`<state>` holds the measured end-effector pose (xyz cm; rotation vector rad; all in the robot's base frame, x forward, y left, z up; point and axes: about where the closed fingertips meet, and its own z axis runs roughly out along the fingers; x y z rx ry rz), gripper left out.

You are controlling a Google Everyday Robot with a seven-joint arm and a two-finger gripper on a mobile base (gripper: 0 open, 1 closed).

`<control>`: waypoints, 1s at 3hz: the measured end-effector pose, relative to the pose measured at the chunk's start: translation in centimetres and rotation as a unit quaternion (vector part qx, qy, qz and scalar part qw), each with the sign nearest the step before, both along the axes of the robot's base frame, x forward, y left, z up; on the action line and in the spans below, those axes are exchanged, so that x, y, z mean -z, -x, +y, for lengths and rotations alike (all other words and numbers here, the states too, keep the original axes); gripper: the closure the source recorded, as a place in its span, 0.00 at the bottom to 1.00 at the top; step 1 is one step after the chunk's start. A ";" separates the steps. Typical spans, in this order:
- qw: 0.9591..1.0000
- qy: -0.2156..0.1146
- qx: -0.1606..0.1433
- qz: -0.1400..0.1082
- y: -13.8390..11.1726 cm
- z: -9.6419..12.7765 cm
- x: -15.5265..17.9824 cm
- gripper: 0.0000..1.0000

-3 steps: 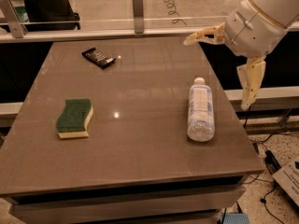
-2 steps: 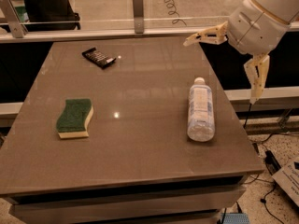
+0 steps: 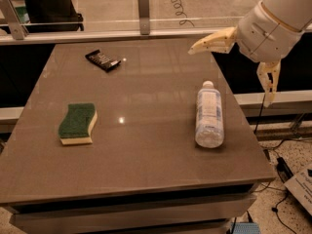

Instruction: Place blue plastic bottle upright

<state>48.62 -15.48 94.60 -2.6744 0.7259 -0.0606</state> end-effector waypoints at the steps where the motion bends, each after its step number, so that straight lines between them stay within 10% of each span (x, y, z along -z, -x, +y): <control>1: 1.000 0.001 -0.003 -0.007 -0.2 0.3 -0.1 0.00; 3: 0.991 0.080 -0.085 -0.063 -0.6 1.1 2.4 0.00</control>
Offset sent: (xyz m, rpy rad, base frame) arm 0.0037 0.0111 -0.0287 -0.2007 -0.1198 0.1889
